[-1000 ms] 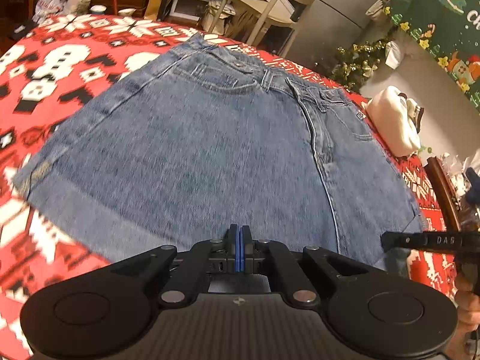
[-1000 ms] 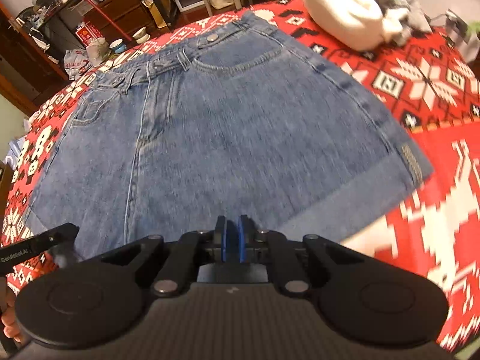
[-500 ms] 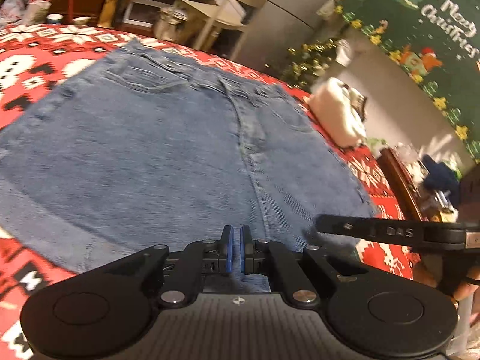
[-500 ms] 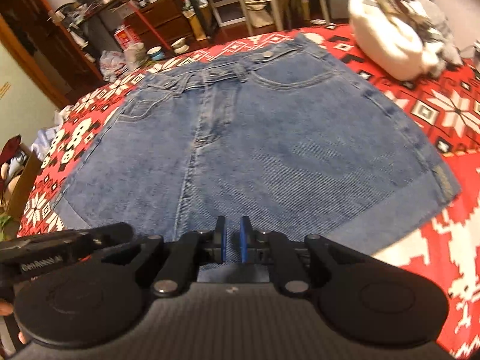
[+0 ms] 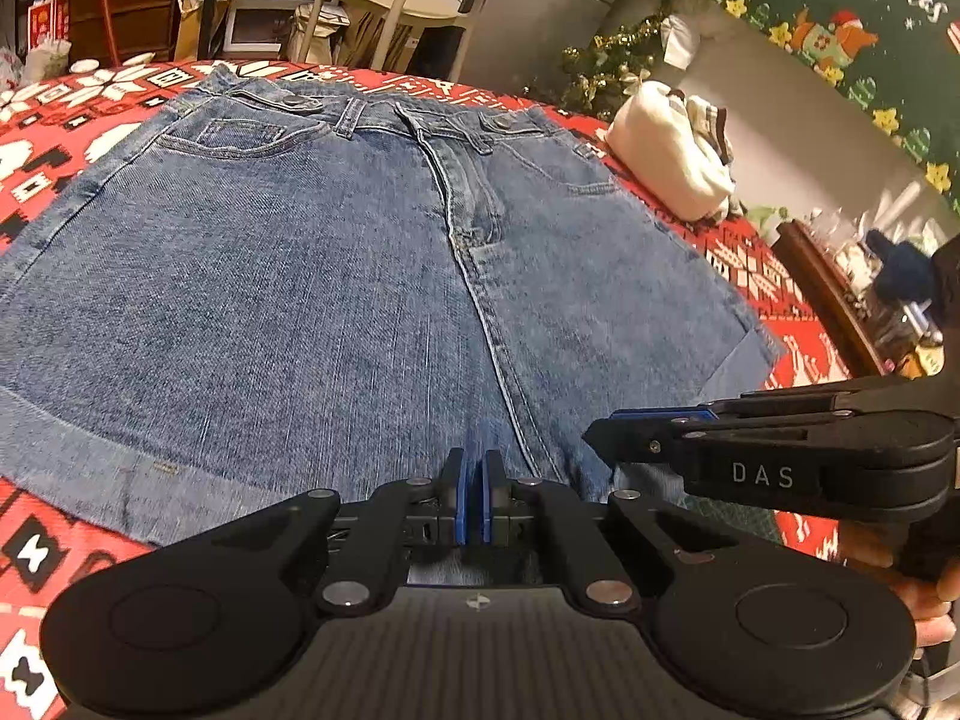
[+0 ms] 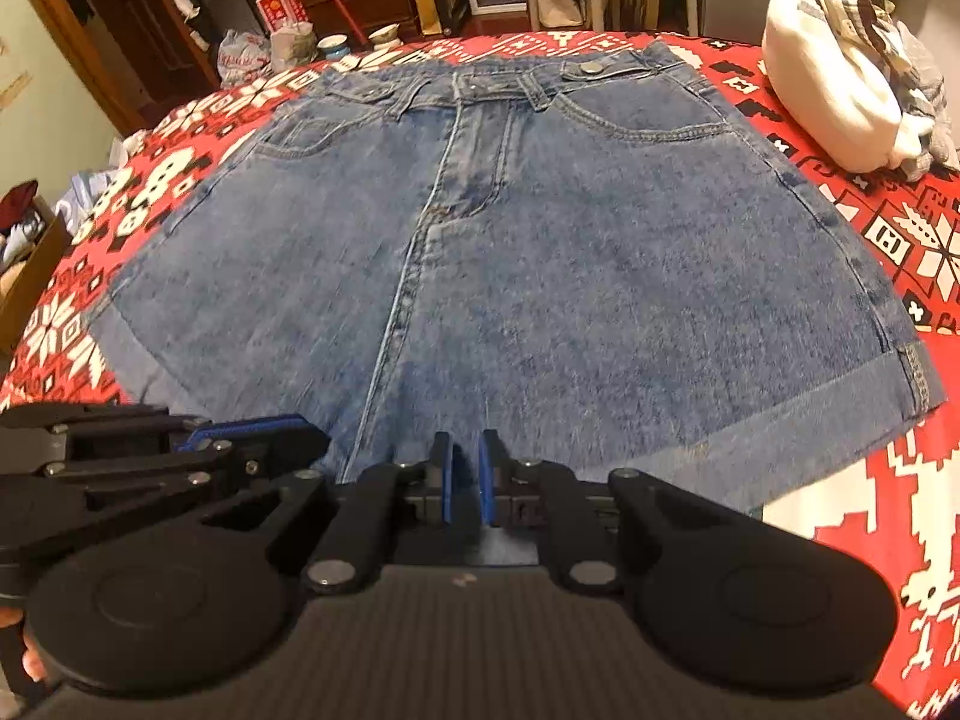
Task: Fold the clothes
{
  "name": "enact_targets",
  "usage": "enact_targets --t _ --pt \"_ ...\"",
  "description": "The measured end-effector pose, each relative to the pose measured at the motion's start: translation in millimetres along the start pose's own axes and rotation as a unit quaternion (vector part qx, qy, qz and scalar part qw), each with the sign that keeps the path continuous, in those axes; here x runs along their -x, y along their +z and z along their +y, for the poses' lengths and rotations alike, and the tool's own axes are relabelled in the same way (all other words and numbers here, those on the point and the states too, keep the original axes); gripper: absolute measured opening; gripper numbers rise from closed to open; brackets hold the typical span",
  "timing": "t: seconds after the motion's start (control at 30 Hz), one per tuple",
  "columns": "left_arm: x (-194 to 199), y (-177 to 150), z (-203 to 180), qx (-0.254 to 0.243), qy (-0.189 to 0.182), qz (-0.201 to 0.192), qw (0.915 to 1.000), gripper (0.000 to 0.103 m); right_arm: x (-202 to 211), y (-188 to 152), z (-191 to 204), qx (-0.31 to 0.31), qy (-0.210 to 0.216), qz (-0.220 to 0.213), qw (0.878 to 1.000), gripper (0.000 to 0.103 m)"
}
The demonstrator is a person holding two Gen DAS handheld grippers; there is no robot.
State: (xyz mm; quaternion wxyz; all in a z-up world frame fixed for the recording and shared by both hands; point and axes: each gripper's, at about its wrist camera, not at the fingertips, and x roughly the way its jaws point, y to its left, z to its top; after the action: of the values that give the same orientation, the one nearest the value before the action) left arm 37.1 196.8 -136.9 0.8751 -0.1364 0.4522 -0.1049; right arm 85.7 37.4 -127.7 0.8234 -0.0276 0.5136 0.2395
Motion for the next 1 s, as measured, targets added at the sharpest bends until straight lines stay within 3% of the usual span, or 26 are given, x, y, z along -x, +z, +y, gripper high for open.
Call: enact_targets --t 0.27,0.47,0.73,1.0 --pt "8 -7 -2 -0.002 0.011 -0.007 0.9999 0.004 12 -9 1 -0.008 -0.002 -0.011 1.0 0.01" --pt "15 1 5 0.018 0.011 -0.04 0.999 0.005 20 -3 -5 -0.02 -0.013 -0.036 0.999 0.011" --pt "0 20 29 0.048 0.032 -0.054 0.9969 0.005 1 24 -24 -0.034 -0.028 -0.052 0.998 0.011" --pt "-6 23 36 0.062 0.023 -0.052 0.9965 0.005 -12 26 -28 -0.033 -0.028 -0.052 0.998 0.015"
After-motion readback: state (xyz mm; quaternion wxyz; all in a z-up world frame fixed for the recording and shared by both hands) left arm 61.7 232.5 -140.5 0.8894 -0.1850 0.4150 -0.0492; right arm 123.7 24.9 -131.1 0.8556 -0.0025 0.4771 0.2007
